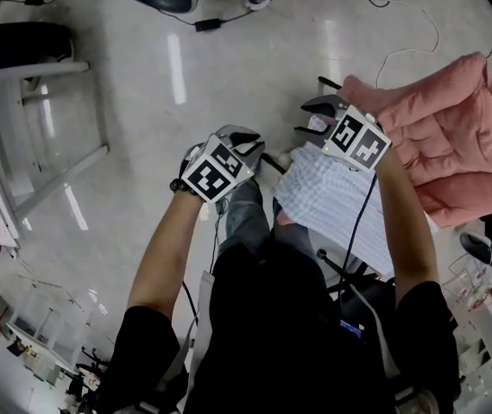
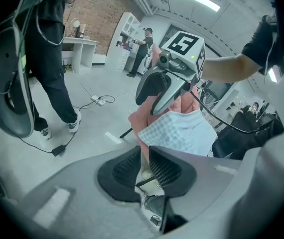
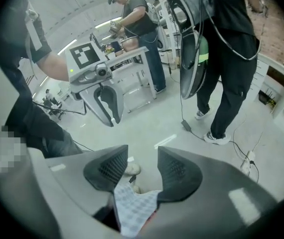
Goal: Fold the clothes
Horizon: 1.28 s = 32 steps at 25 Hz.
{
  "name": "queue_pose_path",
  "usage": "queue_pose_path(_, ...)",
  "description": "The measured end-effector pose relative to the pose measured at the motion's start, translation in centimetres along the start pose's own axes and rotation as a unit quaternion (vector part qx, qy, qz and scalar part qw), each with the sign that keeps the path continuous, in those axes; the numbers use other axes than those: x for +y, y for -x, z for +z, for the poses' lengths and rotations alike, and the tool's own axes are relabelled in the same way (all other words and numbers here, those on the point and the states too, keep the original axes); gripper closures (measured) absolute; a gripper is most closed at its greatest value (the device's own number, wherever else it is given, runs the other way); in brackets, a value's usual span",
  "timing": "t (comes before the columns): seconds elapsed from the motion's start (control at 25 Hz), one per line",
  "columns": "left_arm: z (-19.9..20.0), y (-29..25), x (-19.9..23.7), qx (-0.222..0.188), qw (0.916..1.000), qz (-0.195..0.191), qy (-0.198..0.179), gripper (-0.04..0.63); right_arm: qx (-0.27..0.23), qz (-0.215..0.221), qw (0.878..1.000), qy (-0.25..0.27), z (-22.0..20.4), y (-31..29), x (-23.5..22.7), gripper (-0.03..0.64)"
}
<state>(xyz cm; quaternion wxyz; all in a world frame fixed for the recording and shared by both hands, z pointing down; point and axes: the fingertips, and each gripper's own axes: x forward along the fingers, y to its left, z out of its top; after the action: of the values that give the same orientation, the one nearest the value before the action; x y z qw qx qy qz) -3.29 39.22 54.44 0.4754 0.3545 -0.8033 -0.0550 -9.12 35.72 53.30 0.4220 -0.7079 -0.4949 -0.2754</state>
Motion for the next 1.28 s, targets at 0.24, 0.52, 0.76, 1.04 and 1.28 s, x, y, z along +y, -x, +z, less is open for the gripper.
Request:
queue_pose_path(0.24,1.6,1.9,-2.6,0.009,0.9976,-0.021,-0.065,0.537,-0.028,-0.067,0.996,-0.052,-1.2,4.1,3.0,0.443)
queue_pose_path(0.52,4.5,1.4,-7.0,0.018,0.9903,-0.037,-0.133,0.534,-0.063,-0.145,0.98,-0.117,-7.5,10.1,7.4,0.447)
queue_pose_path(0.76,8.5,-1.2,-14.8,0.008,0.9784,-0.051,-0.2,0.533,-0.108,-0.226,0.953,-0.17,-14.3,16.6,12.2,0.471)
queue_pose_path(1.04,10.8,-6.6,-27.6,0.019,0.9683,-0.051,-0.244,0.532,-0.13,-0.299,0.924,-0.202,-26.0,23.3,20.2,0.498)
queue_pose_path(1.28,11.5,-11.2,-39.8,0.019,0.9667,-0.053,-0.25,0.532,-0.138,-0.338,0.902,-0.229,-37.2,30.1,27.8,0.518)
